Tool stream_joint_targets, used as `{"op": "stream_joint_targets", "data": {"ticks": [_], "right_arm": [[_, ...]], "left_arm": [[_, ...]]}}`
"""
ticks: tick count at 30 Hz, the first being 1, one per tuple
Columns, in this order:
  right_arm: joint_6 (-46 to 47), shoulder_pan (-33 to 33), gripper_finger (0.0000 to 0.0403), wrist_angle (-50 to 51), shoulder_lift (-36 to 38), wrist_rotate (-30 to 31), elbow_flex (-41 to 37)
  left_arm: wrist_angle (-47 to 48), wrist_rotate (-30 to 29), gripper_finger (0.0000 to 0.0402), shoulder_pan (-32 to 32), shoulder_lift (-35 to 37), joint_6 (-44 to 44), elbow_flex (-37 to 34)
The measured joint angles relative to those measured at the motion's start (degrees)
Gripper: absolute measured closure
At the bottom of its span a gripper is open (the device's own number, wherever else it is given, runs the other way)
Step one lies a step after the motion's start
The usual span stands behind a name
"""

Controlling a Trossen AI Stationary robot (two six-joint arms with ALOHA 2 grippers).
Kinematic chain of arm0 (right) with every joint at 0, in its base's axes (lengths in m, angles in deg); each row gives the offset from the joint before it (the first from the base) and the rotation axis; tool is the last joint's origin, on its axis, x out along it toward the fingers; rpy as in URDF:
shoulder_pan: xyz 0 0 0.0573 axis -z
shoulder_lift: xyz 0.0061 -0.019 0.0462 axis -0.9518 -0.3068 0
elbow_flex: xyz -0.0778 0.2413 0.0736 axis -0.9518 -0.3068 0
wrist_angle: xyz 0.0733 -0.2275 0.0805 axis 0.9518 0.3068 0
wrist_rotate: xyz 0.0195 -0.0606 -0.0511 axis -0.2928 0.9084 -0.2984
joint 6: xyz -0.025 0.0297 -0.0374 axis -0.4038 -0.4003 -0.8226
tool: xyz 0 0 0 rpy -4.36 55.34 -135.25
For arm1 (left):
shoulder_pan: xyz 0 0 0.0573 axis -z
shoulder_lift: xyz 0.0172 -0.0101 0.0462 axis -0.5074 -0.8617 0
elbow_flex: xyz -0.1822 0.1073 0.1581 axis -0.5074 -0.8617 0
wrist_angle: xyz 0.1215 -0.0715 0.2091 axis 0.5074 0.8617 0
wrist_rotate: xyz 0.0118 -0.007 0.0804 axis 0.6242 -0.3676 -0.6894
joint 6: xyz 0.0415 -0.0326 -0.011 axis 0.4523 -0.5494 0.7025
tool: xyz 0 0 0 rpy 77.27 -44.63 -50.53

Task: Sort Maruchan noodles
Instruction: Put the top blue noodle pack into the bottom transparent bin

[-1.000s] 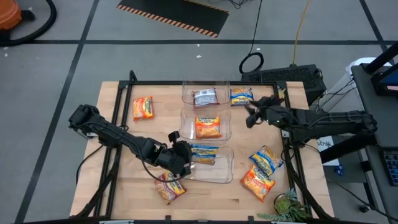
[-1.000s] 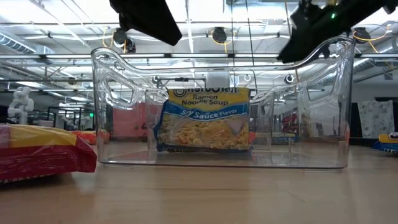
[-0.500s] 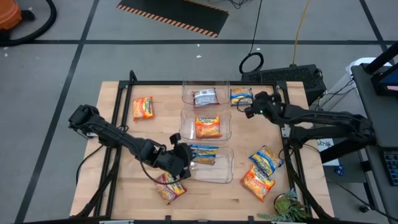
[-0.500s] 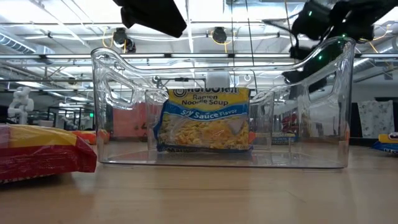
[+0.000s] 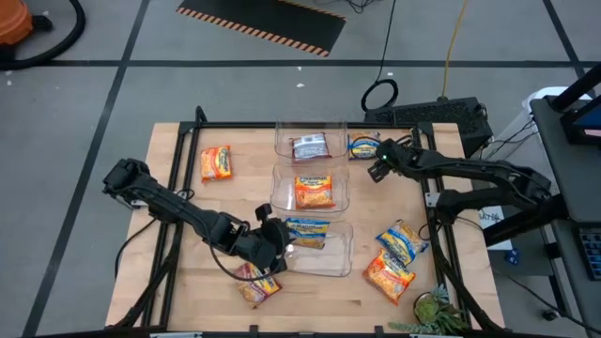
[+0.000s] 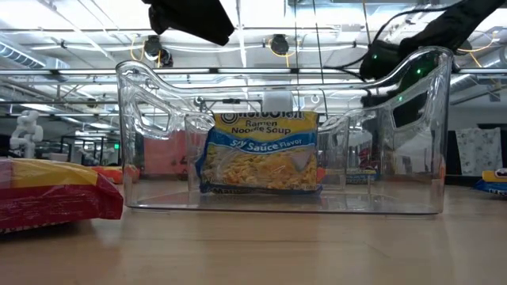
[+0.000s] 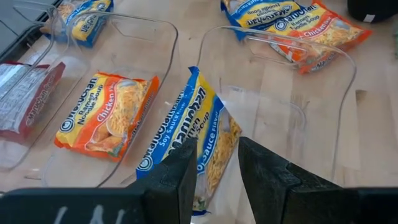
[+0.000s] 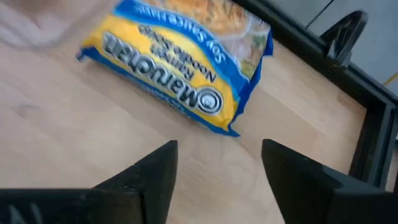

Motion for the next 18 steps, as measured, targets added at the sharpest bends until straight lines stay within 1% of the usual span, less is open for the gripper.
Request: {"op": "stream_joint_targets", "data": {"ticks": [5, 9, 15, 18], "right_arm": [[-2.13, 1.74, 0.0153, -4.43, -4.58, 0.00, -0.02], [-4.12, 2.99, 0.0151, -7.75, -8.44, -0.15, -0.02], [-5.75, 5.53, 0.0151, -9.63, -13.41, -1.61, -0.02], [-6.29, 6.51, 0.0151, -12.61, -15.85, -1.63, -0.02]], "left_arm": [[0.00, 0.00, 0.0277, 0.72, 0.00, 0.00, 0.00], [0.00, 0.00, 0.0277, 0.99, 0.00, 0.02, 0.00], [0.13, -0.02, 0.0277, 1.02, 0.00, 0.02, 0.00], [0.22, -0.02, 0.0277, 1.04, 0.00, 0.00, 0.00]]}}
